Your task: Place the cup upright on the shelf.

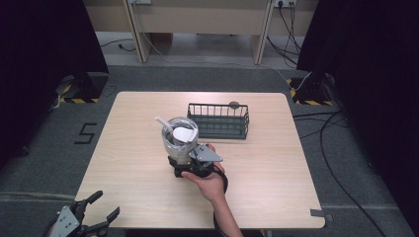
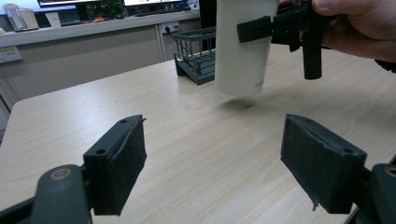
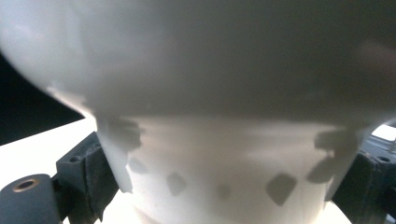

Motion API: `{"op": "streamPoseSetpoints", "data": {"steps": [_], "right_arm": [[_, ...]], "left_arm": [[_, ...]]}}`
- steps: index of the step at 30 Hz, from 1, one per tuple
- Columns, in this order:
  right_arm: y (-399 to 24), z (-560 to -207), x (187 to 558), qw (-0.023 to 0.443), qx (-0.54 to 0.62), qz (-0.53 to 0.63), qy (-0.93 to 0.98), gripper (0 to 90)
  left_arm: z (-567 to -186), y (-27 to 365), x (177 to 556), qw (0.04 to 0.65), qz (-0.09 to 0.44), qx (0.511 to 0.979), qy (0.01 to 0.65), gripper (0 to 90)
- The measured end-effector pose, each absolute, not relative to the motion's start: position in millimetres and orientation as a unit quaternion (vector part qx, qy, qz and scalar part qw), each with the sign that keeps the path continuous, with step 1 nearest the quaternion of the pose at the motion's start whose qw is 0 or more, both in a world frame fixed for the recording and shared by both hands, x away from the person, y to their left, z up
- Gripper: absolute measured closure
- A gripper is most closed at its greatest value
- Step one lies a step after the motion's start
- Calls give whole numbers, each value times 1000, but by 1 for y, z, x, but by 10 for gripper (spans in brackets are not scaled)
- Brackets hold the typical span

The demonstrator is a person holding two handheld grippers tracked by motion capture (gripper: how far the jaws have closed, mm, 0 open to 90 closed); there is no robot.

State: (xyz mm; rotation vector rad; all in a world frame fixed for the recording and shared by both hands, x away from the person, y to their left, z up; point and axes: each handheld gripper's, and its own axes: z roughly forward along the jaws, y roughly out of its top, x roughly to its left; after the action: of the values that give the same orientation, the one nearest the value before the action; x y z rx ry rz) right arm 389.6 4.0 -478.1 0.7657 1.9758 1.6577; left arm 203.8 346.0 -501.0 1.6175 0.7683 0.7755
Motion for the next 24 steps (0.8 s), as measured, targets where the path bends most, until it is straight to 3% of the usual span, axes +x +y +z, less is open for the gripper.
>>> {"op": "streamPoseSetpoints", "data": {"steps": [24], "right_arm": [[-38,-451,415,259,327,572,706,103]], "left_arm": [[-501,346,204,565,326,683,330,216]]}}
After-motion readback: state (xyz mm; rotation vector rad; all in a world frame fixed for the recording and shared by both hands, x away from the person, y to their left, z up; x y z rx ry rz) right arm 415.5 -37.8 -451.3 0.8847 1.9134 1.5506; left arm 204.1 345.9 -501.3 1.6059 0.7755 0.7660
